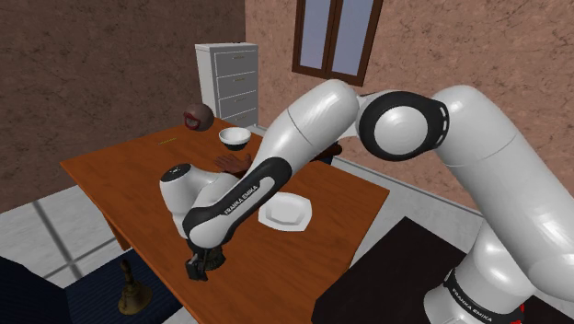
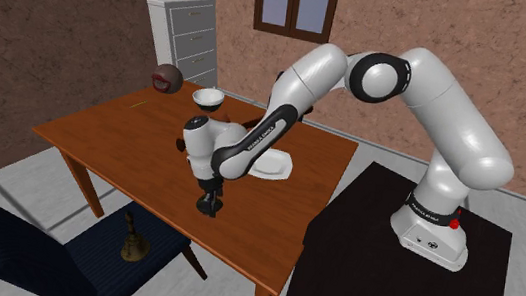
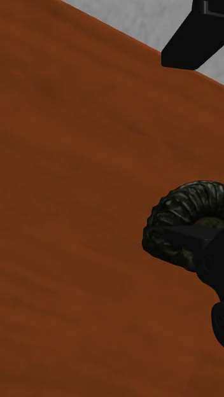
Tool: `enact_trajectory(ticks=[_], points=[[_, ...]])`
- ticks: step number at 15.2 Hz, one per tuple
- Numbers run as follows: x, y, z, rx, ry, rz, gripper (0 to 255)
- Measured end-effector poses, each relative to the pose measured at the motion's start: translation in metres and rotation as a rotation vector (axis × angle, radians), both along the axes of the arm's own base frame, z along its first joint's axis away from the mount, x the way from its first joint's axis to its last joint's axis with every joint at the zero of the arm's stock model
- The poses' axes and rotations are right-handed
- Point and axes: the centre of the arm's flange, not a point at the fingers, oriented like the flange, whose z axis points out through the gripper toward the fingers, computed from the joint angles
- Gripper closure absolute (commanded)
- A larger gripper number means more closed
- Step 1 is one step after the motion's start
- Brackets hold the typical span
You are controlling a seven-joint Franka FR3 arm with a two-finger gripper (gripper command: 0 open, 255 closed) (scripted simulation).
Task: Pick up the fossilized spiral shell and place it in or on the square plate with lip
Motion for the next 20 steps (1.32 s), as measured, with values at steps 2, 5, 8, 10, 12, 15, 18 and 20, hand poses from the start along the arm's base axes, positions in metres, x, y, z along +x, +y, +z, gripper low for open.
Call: enact_trajectory(ticks=[2, 5, 8, 10, 12, 15, 18, 20], points=[[-0.0004, 0.0004, -0.0091, 0.0, 0.0, 0.0, 0], [-0.0004, -0.0001, -0.0123, 0.0, 0.0, 0.0, 0], [-0.0002, -0.0001, -0.0127, 0.0, 0.0, 0.0, 0], [-0.0002, -0.0001, -0.0127, 0.0, 0.0, 0.0, 255], [-0.0002, -0.0001, -0.0128, 0.0, 0.0, 0.0, 255], [-0.0002, -0.0001, -0.0127, 0.0, 0.0, 0.0, 255], [-0.0002, -0.0001, -0.0127, 0.0, 0.0, 0.0, 255], [-0.0002, -0.0001, -0.0128, 0.0, 0.0, 0.0, 0]])
